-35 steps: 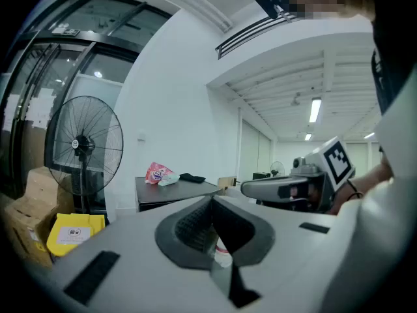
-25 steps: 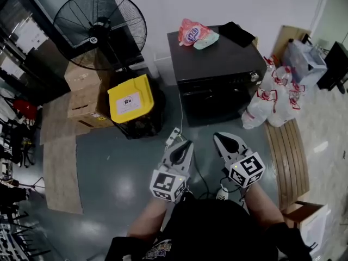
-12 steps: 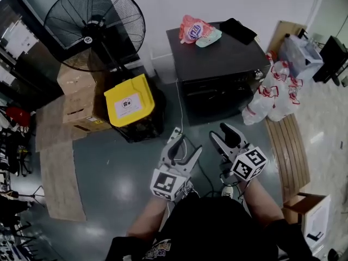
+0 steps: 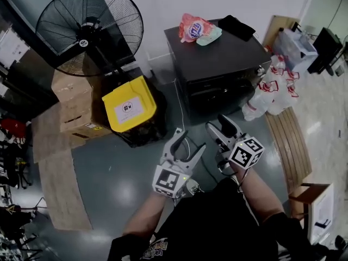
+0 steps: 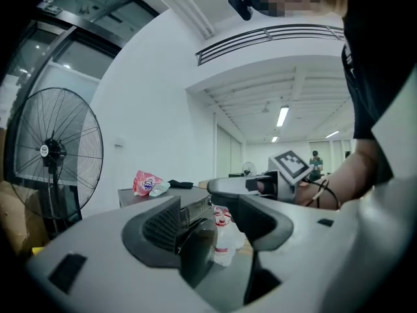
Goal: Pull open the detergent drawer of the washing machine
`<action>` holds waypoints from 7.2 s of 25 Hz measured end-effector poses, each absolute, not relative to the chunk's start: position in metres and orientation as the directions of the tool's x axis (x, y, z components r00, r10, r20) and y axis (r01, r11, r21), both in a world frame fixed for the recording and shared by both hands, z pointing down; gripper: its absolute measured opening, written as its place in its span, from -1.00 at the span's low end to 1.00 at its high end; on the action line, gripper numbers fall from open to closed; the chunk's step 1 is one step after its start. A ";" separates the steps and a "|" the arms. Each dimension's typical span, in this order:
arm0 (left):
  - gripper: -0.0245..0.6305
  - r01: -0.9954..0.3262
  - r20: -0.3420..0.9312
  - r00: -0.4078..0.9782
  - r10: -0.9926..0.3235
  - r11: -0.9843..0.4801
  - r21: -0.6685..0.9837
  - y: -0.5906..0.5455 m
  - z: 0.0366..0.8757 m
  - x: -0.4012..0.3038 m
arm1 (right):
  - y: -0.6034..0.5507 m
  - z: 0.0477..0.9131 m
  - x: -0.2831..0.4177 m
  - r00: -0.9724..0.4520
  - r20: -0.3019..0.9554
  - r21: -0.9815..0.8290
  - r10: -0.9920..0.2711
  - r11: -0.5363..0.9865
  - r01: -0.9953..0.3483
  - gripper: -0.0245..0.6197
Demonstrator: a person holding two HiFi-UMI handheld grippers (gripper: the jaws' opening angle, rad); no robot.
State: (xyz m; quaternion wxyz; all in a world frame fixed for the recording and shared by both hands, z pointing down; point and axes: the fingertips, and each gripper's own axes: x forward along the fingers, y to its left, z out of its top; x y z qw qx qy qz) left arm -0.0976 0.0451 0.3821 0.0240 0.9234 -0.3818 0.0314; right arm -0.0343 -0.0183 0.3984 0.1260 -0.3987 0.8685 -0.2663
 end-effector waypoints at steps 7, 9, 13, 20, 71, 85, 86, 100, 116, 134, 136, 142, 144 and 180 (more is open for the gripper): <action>-0.16 -0.717 0.052 0.696 -0.716 -0.696 0.028 0.022 0.379 -0.113 | -0.054 0.415 -0.051 -0.655 0.013 -0.592 -0.755 0.522 -0.614 0.11; -0.16 -0.723 0.053 0.691 -0.721 -0.690 0.032 0.014 0.381 -0.115 | -0.066 0.422 -0.051 -0.651 0.018 -0.625 -0.759 0.500 -0.600 0.12; -0.16 -0.731 0.066 0.682 -0.728 -0.680 0.051 -0.003 0.386 -0.111 | -0.092 0.440 -0.045 -0.647 0.015 -0.703 -0.762 0.452 -0.549 0.19; -0.16 -0.747 0.086 0.665 -0.742 -0.661 0.075 -0.043 0.398 -0.089 | -0.144 0.485 -0.022 -0.648 0.033 -0.797 -0.761 0.371 -0.477 0.24; -0.16 -0.790 0.239 0.613 -0.753 -0.575 0.213 -0.191 0.477 -0.048 | -0.307 0.647 0.002 -0.600 0.180 -0.967 -0.779 -0.029 -0.252 0.57; -0.17 -0.782 0.235 0.623 -0.746 -0.583 0.221 -0.169 0.476 -0.040 | -0.277 0.647 0.009 -0.590 0.200 -0.967 -0.782 -0.060 -0.248 0.55; -0.17 -0.781 0.231 0.623 -0.747 -0.584 0.220 -0.166 0.476 -0.040 | -0.275 0.646 0.009 -0.589 0.195 -0.968 -0.784 -0.058 -0.244 0.55; -0.19 -0.752 0.230 0.659 -0.716 -0.624 0.211 -0.119 0.469 -0.032 | -0.209 0.649 0.029 -0.569 0.188 -0.971 -0.801 -0.064 -0.230 0.55; -0.19 -0.714 0.241 0.698 -0.674 -0.677 0.177 -0.053 0.459 -0.025 | -0.137 0.655 0.045 -0.539 0.174 -0.975 -0.824 -0.066 -0.213 0.54; -0.44 -0.653 0.133 0.757 -0.640 -0.730 0.201 0.014 0.431 -0.040 | -0.065 0.536 0.045 -0.542 0.207 -0.658 -0.814 0.294 -0.693 -0.92; -0.53 -0.644 0.124 0.764 -0.633 -0.735 0.211 0.020 0.427 -0.042 | -0.051 0.505 0.040 -0.547 0.208 -0.539 -0.811 0.372 -0.756 -0.93; -0.80 -0.621 0.099 0.781 -0.616 -0.751 0.225 0.039 0.411 -0.041 | -0.008 0.421 0.028 -0.584 0.165 -0.256 -0.795 0.537 -0.804 -0.93; -0.84 -0.619 0.092 0.783 -0.616 -0.754 0.222 0.045 0.405 -0.037 | 0.004 0.398 0.027 -0.603 0.147 -0.199 -0.784 0.573 -0.795 -0.93; -0.87 -0.884 0.146 0.467 -0.872 -0.454 0.114 0.112 0.403 0.091 | 0.087 0.376 0.151 -0.812 0.092 -0.121 -0.576 0.803 -0.584 -0.92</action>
